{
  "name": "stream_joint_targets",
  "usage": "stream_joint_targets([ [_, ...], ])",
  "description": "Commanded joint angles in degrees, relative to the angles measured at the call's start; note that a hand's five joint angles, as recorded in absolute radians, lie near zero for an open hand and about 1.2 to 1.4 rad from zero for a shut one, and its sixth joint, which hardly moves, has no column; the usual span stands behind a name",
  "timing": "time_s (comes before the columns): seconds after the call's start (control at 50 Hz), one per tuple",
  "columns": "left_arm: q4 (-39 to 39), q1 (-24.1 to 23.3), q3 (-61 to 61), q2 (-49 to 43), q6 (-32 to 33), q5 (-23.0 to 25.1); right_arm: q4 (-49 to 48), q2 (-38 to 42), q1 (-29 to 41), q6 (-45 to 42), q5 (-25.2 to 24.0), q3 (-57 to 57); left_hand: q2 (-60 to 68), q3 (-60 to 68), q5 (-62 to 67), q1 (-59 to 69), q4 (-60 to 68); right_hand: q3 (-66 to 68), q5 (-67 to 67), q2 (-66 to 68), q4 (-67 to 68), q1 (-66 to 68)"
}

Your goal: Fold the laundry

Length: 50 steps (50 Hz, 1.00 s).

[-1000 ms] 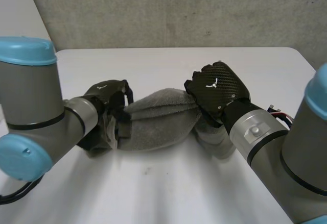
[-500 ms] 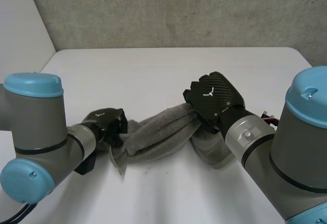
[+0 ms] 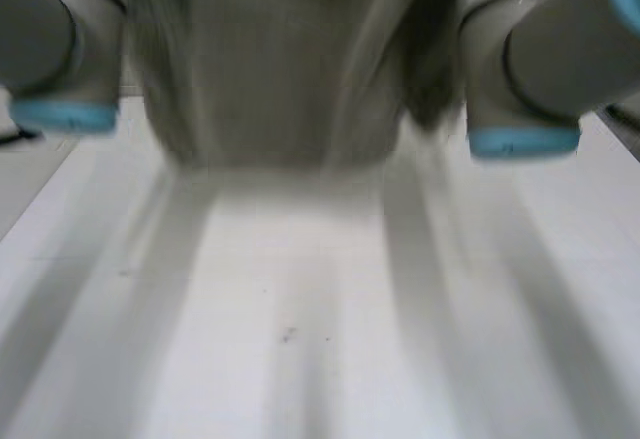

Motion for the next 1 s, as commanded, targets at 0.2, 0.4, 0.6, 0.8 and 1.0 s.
stream_joint_targets([
  [0.2, 4.9, 7.9, -27.6, 6.5, -9.5, 0.5, -4.0, -4.5, -0.3, 0.9, -2.2, 23.8, 10.3, 10.3, 10.8, 11.9, 10.3, 12.1, 13.5, 12.3, 11.6, 24.1],
  [0.4, 6.4, 7.9, -47.7, 0.2, -8.8, 8.5, 3.6, 6.0, -0.3, 1.6, -4.5, 33.7, 10.3, 10.3, 10.8, 11.9, 10.3, 12.1, 13.5, 12.3, 11.6, 24.1],
  [0.6, 5.9, 8.4, -56.8, 1.8, -7.0, 8.9, 15.8, 8.6, -0.9, 3.7, -5.1, 36.5, 10.3, 10.3, 10.8, 11.9, 10.3, 1.9, 3.3, 2.1, 1.4, 13.9],
  [0.8, 3.7, 8.5, -62.6, 10.2, -5.7, 9.1, 22.2, -1.8, -5.5, 23.8, -7.6, 40.1, 10.3, 10.3, 10.8, 11.9, 10.3, -35.9, -34.5, -35.7, -36.4, -23.9],
  [1.0, 3.6, 8.6, -67.5, 20.9, -4.8, 9.1, 36.9, -6.5, -13.6, 27.0, -13.7, 37.4, 10.3, 10.3, 10.8, 11.9, 10.3, -46.7, -45.3, -46.5, -47.2, -34.8],
])
